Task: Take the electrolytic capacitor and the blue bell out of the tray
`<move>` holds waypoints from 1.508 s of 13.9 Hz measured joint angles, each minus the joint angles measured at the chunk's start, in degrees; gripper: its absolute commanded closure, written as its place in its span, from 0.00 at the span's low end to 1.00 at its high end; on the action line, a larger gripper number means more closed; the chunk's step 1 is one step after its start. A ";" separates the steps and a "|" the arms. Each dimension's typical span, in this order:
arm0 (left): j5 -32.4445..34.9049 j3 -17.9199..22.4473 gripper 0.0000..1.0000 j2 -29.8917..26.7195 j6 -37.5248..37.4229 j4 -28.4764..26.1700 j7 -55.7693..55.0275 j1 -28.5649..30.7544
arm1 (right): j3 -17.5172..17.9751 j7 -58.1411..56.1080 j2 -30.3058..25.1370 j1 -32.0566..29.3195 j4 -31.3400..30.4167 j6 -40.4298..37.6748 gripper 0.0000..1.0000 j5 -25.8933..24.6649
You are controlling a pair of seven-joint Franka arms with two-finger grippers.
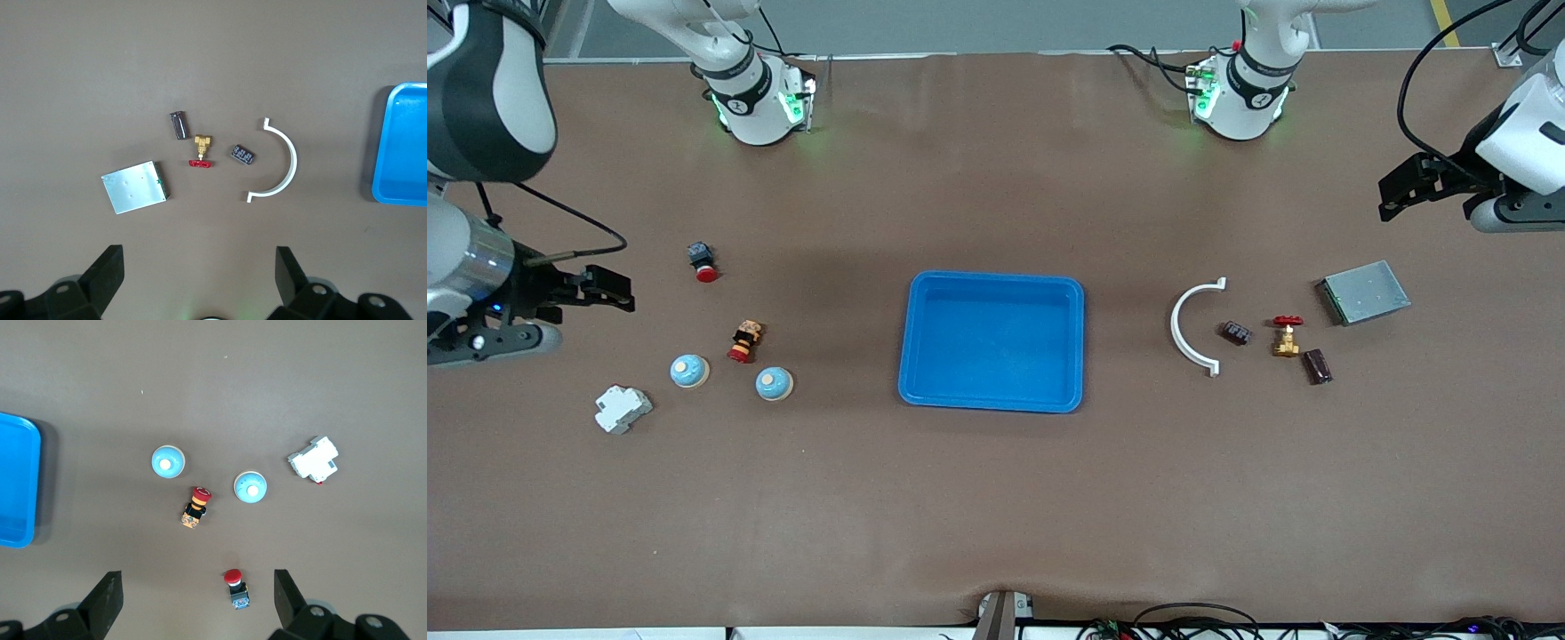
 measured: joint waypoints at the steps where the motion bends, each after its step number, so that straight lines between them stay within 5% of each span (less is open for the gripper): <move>1: 0.00 0.00 0.00 0.00 0.09 -0.06 0.00 0.00 | -0.23 0.06 -0.96 0.03 0.00 -0.01 0.00 0.00; 8: 0.00 -0.03 0.00 -0.01 0.19 -0.11 0.00 0.00 | -1.79 0.09 -6.43 0.11 0.25 -1.98 0.00 0.02; 21: 0.00 -0.10 0.00 0.06 0.68 1.22 0.03 -0.07 | -4.72 7.04 -3.89 0.11 4.77 -8.61 0.00 2.54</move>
